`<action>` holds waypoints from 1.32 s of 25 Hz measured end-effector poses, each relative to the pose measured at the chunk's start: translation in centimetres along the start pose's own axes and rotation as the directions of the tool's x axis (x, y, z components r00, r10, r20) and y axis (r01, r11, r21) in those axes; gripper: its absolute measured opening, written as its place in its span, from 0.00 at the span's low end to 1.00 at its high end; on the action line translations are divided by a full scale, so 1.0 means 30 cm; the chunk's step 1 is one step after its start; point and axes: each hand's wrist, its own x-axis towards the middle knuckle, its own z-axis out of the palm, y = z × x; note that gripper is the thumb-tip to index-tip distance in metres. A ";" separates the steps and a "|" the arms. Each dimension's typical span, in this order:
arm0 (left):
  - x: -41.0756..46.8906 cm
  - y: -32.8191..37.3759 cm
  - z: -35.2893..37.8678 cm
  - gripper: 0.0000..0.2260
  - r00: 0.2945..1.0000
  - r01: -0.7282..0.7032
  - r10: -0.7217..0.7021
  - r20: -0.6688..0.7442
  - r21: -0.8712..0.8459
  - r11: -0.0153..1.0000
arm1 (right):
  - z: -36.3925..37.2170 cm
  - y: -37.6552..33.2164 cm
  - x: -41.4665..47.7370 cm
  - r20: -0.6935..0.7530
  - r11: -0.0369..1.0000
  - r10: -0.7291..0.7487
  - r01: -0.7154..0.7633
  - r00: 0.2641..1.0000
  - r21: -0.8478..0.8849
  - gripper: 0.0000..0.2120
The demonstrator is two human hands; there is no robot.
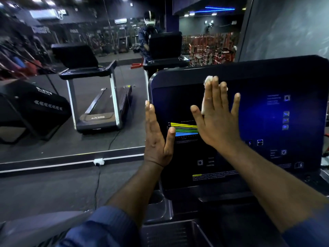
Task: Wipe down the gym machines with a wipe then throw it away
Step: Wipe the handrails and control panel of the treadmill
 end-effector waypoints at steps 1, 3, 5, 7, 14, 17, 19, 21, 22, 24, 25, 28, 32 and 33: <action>-0.002 -0.001 -0.001 0.37 1.000 -0.006 0.006 0.000 -0.008 1.000 | 0.014 -0.049 -0.008 0.003 0.999 -0.053 0.053 0.999 0.014 0.37; 0.004 -0.002 -0.006 0.37 1.000 -0.007 0.007 -0.011 -0.033 0.999 | 0.066 -0.083 -0.086 0.033 0.957 -0.273 0.275 0.961 -0.092 0.36; 0.002 -0.007 -0.010 0.36 1.000 0.003 -0.004 -0.012 -0.056 0.998 | 0.066 -0.017 -0.113 0.081 0.920 -0.347 0.356 0.934 -0.162 0.34; -0.008 -0.008 -0.004 0.35 0.996 0.086 -0.086 0.001 -0.061 0.994 | 0.033 -0.008 -0.030 0.018 0.975 -0.196 0.197 0.980 -0.101 0.33; 0.021 -0.032 0.000 0.19 0.872 0.456 -0.490 -0.008 -0.353 0.817 | 0.084 -0.121 -0.093 0.096 0.891 -0.412 0.422 0.906 -0.169 0.33; 0.019 -0.034 0.014 0.19 0.822 0.535 -0.567 0.061 -0.427 0.729 | 0.044 -0.158 0.007 0.015 0.974 -0.207 0.208 0.978 -0.087 0.34; 0.024 -0.053 0.018 0.29 0.809 0.544 -0.587 0.039 -0.428 0.722 | 0.056 -0.272 0.016 -0.005 0.989 -0.145 0.145 0.989 -0.023 0.37; 0.018 -0.057 0.015 0.28 0.808 0.537 -0.588 0.043 -0.465 0.704 | 0.109 -0.299 -0.074 0.032 0.949 -0.300 0.302 0.953 -0.089 0.35; 0.014 -0.055 0.013 0.25 0.807 0.530 -0.590 0.040 -0.491 0.692 | 0.120 -0.258 -0.130 0.067 0.920 -0.360 0.366 0.931 -0.140 0.34; 0.025 -0.029 0.003 0.22 0.803 0.515 -0.596 0.006 -0.509 0.690 | 0.100 -0.141 -0.167 0.114 0.893 -0.392 0.407 0.913 -0.193 0.34; 0.029 -0.016 0.002 0.21 0.810 0.503 -0.587 0.005 -0.522 0.689 | 0.092 -0.111 -0.143 0.090 0.908 -0.359 0.370 0.929 -0.197 0.35; 0.028 0.003 0.001 0.18 0.801 0.512 -0.597 0.043 -0.564 0.647 | 0.060 -0.185 -0.021 -0.019 0.991 -0.119 0.117 0.993 -0.062 0.35; 0.023 -0.019 0.001 0.17 0.788 0.544 -0.608 0.100 -0.576 0.610 | 0.129 -0.245 -0.149 0.068 0.915 -0.367 0.373 0.928 -0.156 0.33; 0.009 -0.027 -0.004 0.19 0.768 0.578 -0.625 0.136 -0.567 0.587 | 0.148 -0.188 -0.222 0.121 0.884 -0.419 0.435 0.900 -0.171 0.33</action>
